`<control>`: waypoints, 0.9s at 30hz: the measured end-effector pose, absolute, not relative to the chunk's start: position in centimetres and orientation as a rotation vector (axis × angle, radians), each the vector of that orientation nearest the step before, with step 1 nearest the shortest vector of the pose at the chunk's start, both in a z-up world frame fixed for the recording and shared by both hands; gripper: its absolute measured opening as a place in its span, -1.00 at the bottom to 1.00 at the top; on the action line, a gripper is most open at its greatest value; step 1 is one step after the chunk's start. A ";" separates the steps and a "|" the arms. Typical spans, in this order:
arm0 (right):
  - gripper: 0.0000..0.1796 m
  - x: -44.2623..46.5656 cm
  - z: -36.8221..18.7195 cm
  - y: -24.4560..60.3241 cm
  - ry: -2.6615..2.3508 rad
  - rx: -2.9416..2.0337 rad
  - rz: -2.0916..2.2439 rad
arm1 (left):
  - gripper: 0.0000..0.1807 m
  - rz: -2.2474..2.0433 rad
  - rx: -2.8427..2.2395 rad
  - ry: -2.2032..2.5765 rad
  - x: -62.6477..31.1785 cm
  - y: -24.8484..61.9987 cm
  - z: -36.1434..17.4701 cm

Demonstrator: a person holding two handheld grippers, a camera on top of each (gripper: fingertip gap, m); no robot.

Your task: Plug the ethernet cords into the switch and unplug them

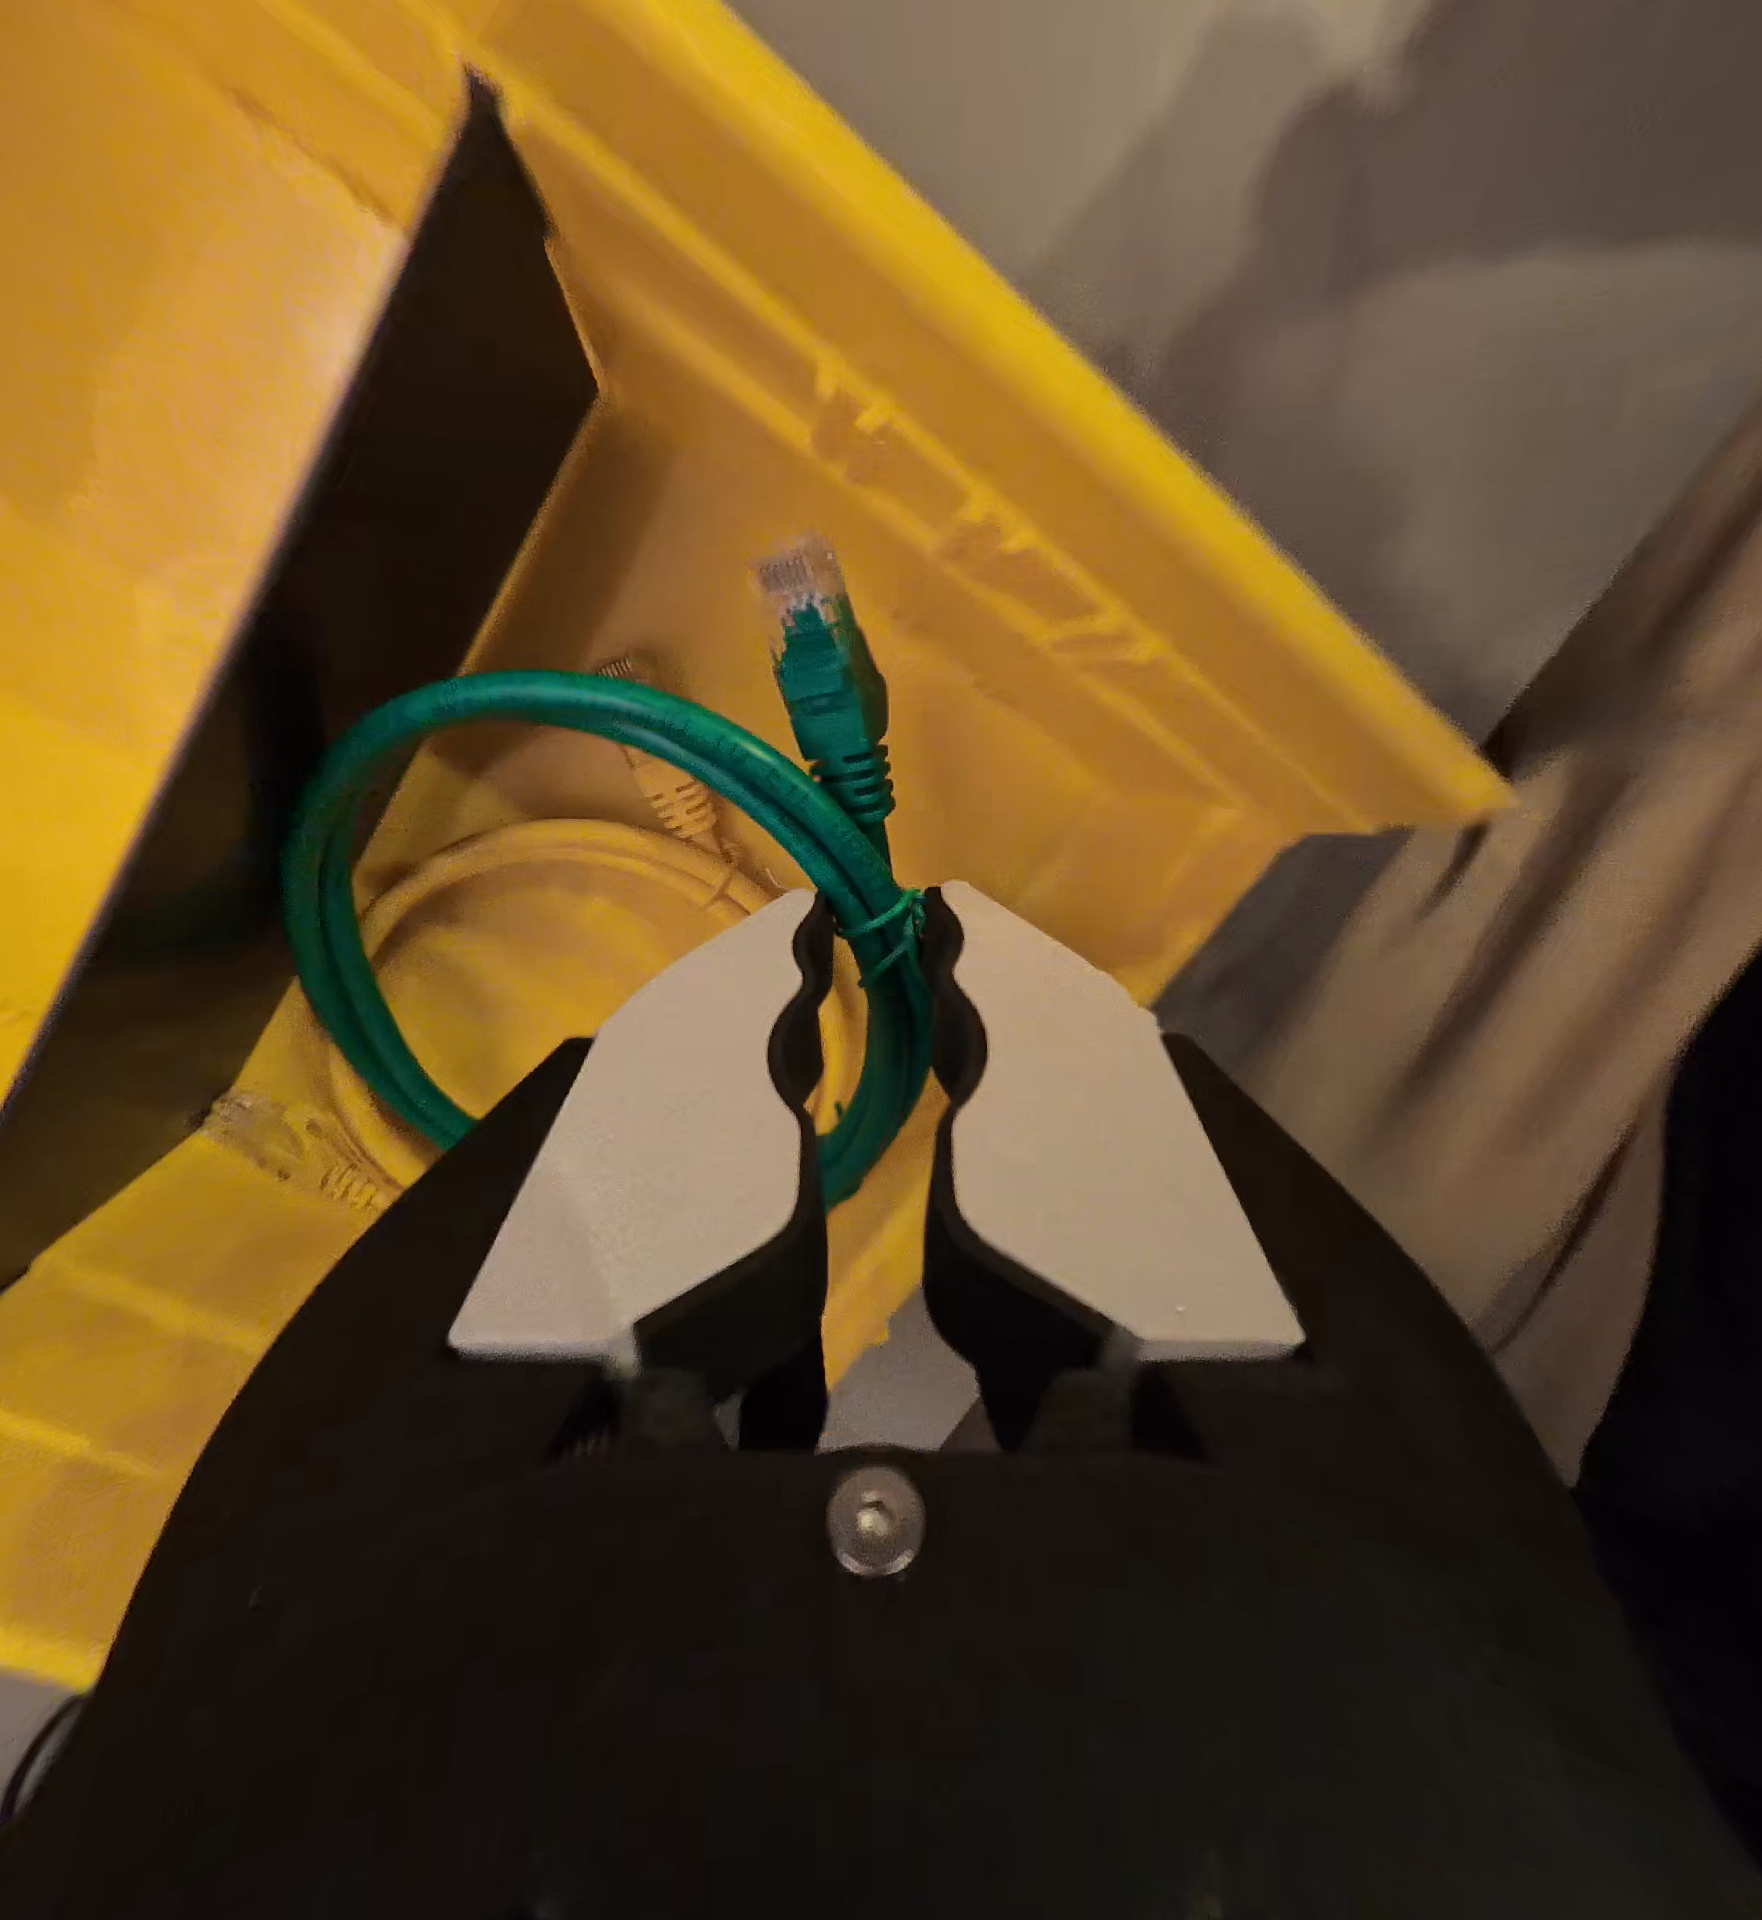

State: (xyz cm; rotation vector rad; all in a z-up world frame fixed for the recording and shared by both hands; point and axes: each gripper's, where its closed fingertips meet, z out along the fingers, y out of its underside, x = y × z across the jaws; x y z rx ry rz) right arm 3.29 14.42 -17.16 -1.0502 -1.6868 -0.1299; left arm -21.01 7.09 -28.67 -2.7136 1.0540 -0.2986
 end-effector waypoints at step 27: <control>-0.65 15.1 -10.5 13.7 -1.582 -1.133 -0.135 | -0.84 -1.558 -1.839 0.600 6.3 16.2 -19.3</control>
